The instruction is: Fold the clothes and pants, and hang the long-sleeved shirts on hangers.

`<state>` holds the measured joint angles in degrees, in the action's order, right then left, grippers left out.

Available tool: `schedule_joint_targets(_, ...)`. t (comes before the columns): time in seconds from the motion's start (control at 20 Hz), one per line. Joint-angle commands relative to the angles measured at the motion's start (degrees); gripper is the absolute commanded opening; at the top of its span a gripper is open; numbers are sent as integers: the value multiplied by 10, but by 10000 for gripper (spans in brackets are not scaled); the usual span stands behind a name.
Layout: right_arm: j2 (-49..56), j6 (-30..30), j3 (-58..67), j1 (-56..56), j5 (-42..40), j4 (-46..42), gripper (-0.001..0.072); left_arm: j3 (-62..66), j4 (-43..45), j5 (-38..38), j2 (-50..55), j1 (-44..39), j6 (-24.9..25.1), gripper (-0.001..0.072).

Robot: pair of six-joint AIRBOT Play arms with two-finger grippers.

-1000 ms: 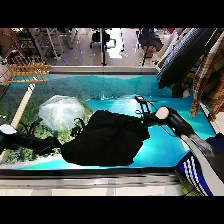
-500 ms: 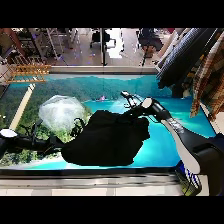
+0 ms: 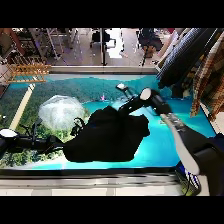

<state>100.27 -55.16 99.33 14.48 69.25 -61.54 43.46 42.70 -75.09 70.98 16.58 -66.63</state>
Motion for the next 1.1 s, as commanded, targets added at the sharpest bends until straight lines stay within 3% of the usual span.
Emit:
schedule_joint_targets(0.0, -111, -73, 25, -35, 71, -140, 15, 1, -27, 6, -1, -4, 3, 480)
schedule_joint_targets(0.05, -145, -94, 25, -57, 97, -149, 15, 1, -22, 9, -1, -4, 5, 516)
schedule_joint_targets(0.15, -196, -133, 22, -112, 160, -148, 16, 0, -18, 25, -1, -4, 9, 517)
schedule_joint_targets(0.2, -218, -146, 10, -139, 177, -147, 16, 0, -20, 43, 0, -5, 9, 570)
schedule_joint_targets(0.25, -238, -149, -7, -163, 184, -138, 16, 0, -24, 61, 0, -9, 10, 668)
schedule_joint_targets(0.3, -253, -149, -24, -181, 183, -122, 16, 0, -25, 79, 0, -16, 11, 699)
schedule_joint_targets(0.4, -265, -149, -42, -202, 182, -78, 16, 0, -31, 104, 1, -44, 37, 701)
schedule_joint_targets(0.6, -264, -149, -42, -202, 132, -59, 16, 0, -143, 129, 33, -140, 147, 704)
schedule_joint_targets(0.9, -264, -149, -42, -202, 122, -58, 17, 0, -146, 97, 107, -266, 196, 699)
schedule_joint_targets(1.05, -264, -149, -42, -202, 122, -58, 17, 0, -194, 101, 134, -315, 226, 700)
